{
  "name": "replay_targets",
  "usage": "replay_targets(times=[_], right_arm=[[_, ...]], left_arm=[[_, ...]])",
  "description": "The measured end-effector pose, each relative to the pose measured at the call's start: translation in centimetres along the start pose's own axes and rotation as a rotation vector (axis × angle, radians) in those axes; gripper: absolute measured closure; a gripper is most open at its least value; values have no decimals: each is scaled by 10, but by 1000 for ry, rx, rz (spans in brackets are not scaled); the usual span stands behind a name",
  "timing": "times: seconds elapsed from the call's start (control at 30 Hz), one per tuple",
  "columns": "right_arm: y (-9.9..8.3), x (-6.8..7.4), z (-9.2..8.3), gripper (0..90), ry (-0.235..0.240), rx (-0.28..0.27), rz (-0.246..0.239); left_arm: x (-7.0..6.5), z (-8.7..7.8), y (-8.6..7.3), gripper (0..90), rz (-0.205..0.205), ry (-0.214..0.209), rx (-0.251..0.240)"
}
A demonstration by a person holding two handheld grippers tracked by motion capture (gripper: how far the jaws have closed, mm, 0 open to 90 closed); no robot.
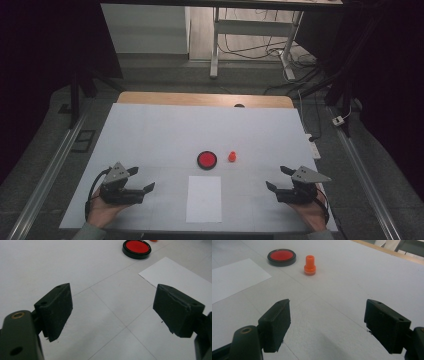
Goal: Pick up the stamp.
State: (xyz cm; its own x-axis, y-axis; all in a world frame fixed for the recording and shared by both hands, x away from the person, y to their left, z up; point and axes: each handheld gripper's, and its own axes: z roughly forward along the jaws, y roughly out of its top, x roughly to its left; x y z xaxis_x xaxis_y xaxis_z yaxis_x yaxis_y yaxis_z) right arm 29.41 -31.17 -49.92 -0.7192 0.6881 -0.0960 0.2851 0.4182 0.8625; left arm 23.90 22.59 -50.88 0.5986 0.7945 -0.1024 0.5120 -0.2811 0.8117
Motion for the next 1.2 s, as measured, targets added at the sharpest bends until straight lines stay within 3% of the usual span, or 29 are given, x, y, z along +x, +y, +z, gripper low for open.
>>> replay_targets(times=[0.6,0.8,1.2], right_arm=[[2,-3,-3,284,-9,12,21],[3,-5,-6,296,-24,8,27],[9,6,-1,311,5,-1,7]], left_arm=[[3,1,0,177,11,-3,-11],[0,3,1,179,44,5,-11],[-1,1,1,182,39,23,-13]])
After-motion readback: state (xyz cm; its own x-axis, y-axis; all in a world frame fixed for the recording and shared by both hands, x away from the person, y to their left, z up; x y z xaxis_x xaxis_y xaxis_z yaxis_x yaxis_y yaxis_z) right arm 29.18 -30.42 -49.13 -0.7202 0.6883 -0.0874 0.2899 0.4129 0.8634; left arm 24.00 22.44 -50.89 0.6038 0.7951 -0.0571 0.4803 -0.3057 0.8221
